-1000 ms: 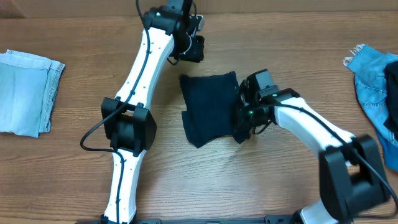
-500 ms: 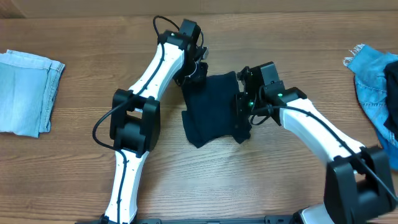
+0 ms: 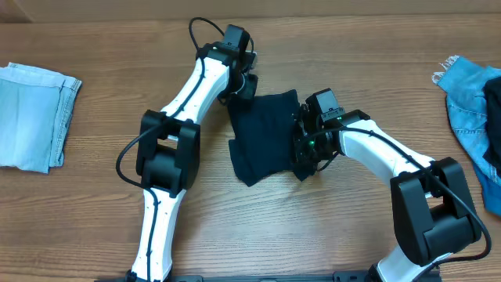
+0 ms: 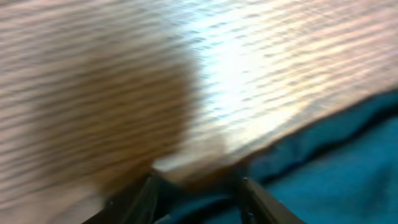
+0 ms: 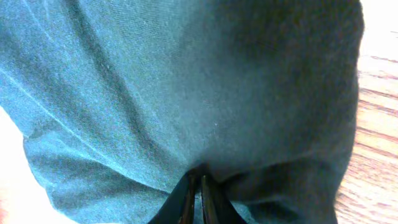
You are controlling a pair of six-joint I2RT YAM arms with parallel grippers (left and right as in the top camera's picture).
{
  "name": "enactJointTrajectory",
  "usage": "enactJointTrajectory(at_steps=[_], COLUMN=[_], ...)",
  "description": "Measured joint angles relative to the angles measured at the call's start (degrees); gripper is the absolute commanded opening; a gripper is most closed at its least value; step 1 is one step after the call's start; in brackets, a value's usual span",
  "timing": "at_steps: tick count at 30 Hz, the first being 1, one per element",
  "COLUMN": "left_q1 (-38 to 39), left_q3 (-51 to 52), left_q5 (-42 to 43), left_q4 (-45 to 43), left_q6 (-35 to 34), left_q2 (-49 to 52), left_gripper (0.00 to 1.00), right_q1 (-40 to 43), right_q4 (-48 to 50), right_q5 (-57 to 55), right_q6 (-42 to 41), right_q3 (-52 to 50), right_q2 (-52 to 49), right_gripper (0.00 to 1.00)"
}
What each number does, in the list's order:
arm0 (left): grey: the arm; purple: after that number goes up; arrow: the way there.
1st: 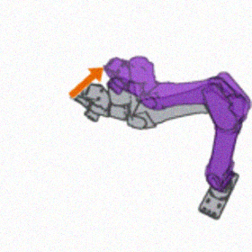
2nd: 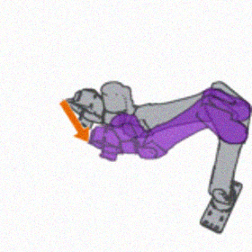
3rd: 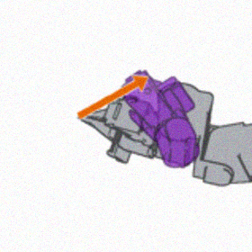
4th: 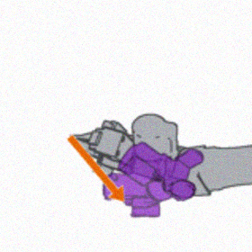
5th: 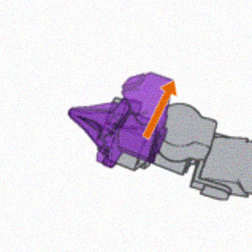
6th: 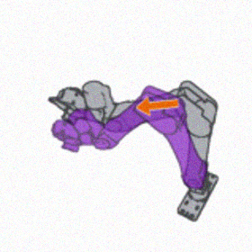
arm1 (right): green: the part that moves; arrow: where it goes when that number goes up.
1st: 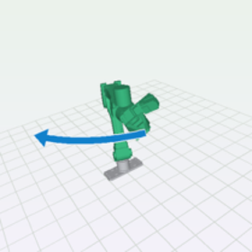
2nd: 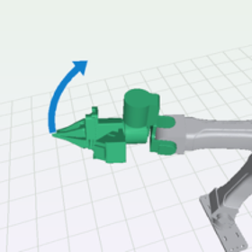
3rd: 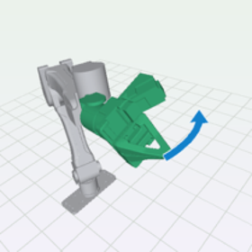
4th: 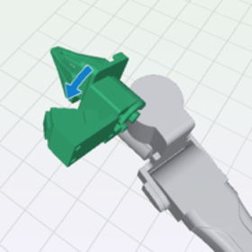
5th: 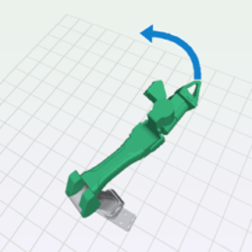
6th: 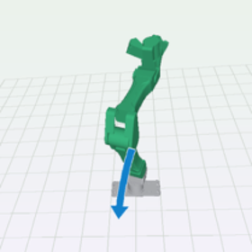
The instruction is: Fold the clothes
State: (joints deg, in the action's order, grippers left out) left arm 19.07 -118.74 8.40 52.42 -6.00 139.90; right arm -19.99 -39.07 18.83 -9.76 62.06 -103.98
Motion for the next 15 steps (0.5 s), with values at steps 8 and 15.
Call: enactJointTrajectory(at_steps=[8,15], left_q1=[-5.3,-2.3], left_q3=[-10.6,-23.7], left_q5=[2.2,4.9], left_q4=[11.2,30.8], left_q6=[-1.3,-1.3], left_q2=[0.1,0.1], left_gripper=[0.39,0.39], right_q1=[0.0,0.0], right_q4=[1.1,6.5], right_q5=[-0.9,5.0], right_q6=[0.4,1.9], right_q3=[0.0,0.6], right_q2=[0.1,9.0], right_gripper=[0.12,0.11])
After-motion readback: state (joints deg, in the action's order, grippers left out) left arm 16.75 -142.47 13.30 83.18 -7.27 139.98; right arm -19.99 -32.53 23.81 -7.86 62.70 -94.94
